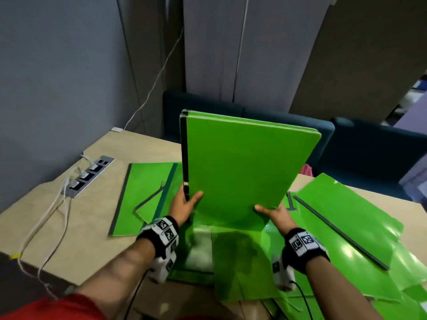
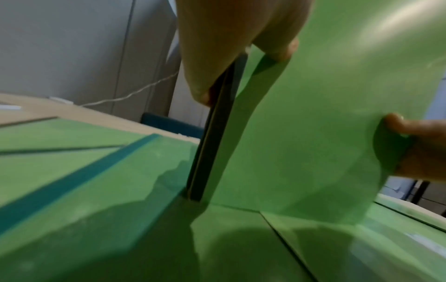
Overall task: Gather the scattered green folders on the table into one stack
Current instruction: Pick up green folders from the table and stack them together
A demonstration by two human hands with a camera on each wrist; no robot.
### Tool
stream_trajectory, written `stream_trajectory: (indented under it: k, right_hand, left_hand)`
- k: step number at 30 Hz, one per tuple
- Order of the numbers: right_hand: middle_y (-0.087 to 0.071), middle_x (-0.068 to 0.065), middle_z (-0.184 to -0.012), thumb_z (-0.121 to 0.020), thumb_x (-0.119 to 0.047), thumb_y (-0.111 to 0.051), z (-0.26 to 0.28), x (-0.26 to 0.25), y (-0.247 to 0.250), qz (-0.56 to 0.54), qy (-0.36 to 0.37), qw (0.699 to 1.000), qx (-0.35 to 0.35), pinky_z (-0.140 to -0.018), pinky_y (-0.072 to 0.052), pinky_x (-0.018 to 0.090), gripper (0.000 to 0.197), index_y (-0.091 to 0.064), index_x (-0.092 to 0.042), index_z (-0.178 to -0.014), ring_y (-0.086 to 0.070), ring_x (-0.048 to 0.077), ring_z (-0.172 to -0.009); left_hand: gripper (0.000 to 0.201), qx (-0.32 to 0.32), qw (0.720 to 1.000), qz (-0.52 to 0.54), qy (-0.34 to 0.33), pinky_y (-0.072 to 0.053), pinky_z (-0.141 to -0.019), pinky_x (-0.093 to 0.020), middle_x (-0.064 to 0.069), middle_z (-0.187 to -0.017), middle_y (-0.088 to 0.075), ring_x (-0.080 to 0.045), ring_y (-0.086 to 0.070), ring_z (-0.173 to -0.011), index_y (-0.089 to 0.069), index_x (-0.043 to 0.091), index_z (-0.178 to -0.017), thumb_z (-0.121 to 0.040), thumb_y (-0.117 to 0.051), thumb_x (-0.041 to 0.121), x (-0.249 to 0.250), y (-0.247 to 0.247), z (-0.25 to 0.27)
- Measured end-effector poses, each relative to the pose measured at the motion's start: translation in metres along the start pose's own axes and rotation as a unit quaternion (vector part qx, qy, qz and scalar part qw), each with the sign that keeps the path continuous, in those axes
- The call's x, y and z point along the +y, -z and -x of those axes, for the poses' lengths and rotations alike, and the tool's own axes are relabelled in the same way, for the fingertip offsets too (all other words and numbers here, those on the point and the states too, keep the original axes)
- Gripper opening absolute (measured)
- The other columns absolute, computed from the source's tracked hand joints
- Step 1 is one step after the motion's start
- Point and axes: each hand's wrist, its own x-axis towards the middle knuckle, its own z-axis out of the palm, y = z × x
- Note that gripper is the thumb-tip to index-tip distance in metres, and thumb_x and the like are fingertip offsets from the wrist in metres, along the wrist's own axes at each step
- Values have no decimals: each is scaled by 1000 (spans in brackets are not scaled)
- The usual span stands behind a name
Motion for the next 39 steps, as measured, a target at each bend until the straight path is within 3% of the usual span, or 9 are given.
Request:
stream_trajectory:
  k: [3,6,12,15,18,20,26,30,39]
  right_hand:
    - [-62,18,-119,-50,-34,-88,-6,-4,8,-11,-8,1000,19,-72,-53,18,87,-50,1,-120,-67,15,-86]
    - [-72,0,-93,-42,-44,-88,-12,-26,16,-42,11,999,13,-65,-56,17,67,-59,-14,-95,-69,11,-76]
    - [-48,14,-140,-42,-47,-86,-30,-12,32,-59,-25,996,67,-112,-27,54,113,-38,-8,-136,-45,29,-128]
    - [-48,12,-139,-61,-37,-80,-30,7,38,-61,-64,991,105,-114,-22,49,89,-42,-6,-134,-42,27,-130]
    - [-46,14,-142,-37,-56,-87,-23,15,32,-54,-93,989,97,-114,-23,51,121,-40,-5,-135,-43,29,-129]
    - [-34,17,-148,-56,-43,-84,-20,20,28,-41,-114,988,94,-116,-19,45,112,-26,1,-141,-34,30,-135]
    - [-37,17,-146,-69,-25,-76,-24,38,12,-15,-157,984,80,-112,-20,38,91,-27,6,-139,-32,26,-136]
    - [-37,15,-147,-49,-42,-80,-32,60,0,15,-171,983,61,-112,-19,40,112,-31,3,-139,-32,26,-137]
    - [-45,18,-140,-54,-46,-82,-26,64,-28,-25,-216,976,24,-105,-30,50,112,-27,-1,-141,-43,34,-127]
  left_hand:
    - [59,-4,1000,-13,18,-29,-107,-33,-15,-144,-41,-28,-39,-134,-33,4,-137,-88,-56,28,1,-8,-2]
    - [56,-44,997,-56,-22,-28,-104,-28,-14,-144,-40,-25,-38,-133,-30,5,-137,-91,-52,27,14,-11,-11]
    - [36,-65,993,-96,32,-37,-103,-33,-13,-129,-53,-22,-50,-119,-44,5,-126,-94,-45,23,-20,12,-25]
    - [41,-17,964,-236,117,-35,-106,-40,-17,-133,-50,-32,-47,-124,-46,4,-125,-90,-53,25,-64,39,-42]
    - [49,15,922,-324,211,-28,-110,-43,-21,-137,-45,-38,-39,-129,-45,7,-126,-86,-59,32,-96,60,-51]
    - [52,10,915,-328,234,-28,-111,-45,-21,-139,-43,-40,-37,-130,-43,6,-127,-85,-61,31,-103,63,-53]
    - [51,19,924,-296,242,-35,-106,-45,-22,-135,-44,-40,-43,-124,-41,5,-127,-85,-62,25,-99,57,-59]
    - [55,21,952,-190,237,-37,-106,-41,-24,-137,-45,-37,-46,-124,-39,0,-131,-87,-59,26,-95,51,-58]
    - [69,-21,982,-19,187,-27,-111,-44,-17,-148,-35,-33,-33,-136,-29,5,-140,-87,-51,45,-67,19,-38]
